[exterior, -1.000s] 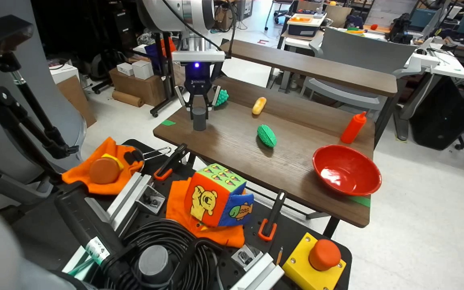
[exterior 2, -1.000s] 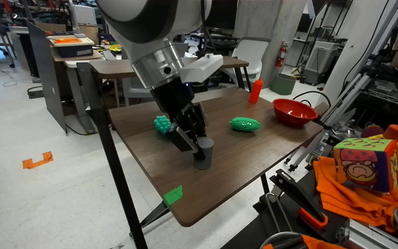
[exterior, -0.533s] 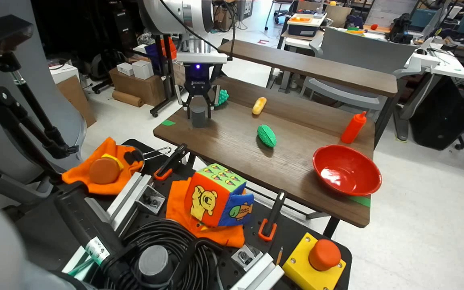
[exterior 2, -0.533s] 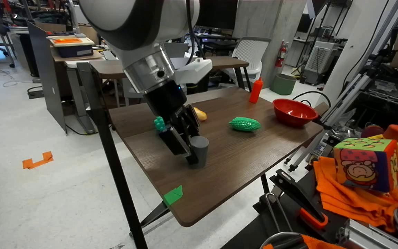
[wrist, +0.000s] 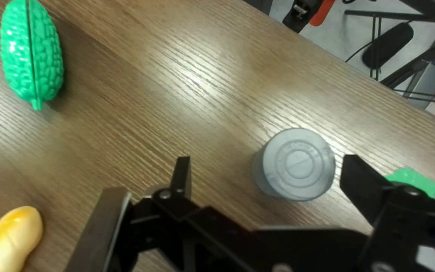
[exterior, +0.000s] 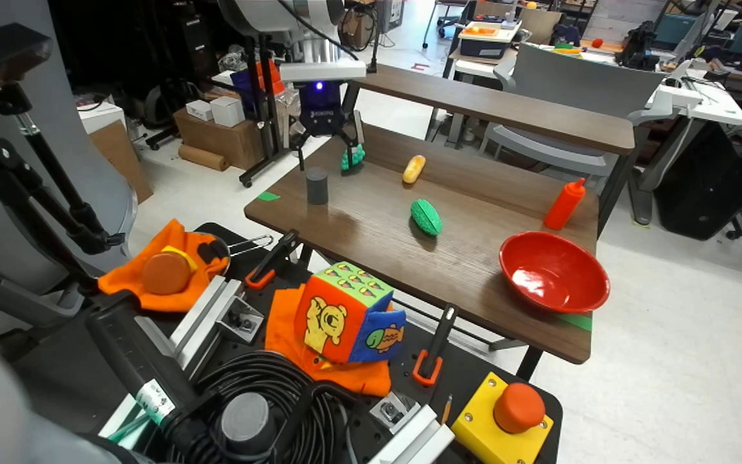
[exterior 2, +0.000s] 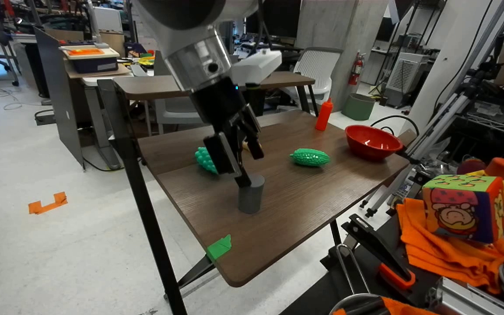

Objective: Move the grey block to the left

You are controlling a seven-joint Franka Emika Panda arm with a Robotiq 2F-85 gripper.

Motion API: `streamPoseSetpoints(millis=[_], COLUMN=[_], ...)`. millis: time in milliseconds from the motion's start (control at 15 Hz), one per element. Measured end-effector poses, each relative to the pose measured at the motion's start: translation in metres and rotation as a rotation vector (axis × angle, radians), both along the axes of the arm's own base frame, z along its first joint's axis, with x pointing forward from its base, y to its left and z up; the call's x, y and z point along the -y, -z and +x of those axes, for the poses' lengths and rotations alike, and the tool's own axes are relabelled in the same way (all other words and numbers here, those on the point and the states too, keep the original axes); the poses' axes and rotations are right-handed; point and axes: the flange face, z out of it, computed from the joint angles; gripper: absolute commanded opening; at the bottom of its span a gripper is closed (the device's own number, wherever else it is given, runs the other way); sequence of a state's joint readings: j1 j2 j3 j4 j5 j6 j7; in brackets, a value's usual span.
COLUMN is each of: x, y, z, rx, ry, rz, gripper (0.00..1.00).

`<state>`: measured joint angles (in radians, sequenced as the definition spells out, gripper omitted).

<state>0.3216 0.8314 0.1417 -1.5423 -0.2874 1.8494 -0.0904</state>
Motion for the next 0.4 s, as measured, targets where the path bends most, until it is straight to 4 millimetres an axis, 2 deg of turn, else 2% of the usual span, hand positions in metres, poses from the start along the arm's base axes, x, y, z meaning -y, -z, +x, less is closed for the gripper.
streamPoseSetpoints(millis=[200, 267, 400], x=[0.015, 0.021, 0.026], y=[-0.051, -0.062, -0.068], z=[-0.007, -0.011, -0.016], rx=[0.085, 0.094, 0.097], ry=[0.083, 0.096, 0.104], rz=[0.033, 0.038, 0.037], gripper=[1.00, 1.00, 1.00])
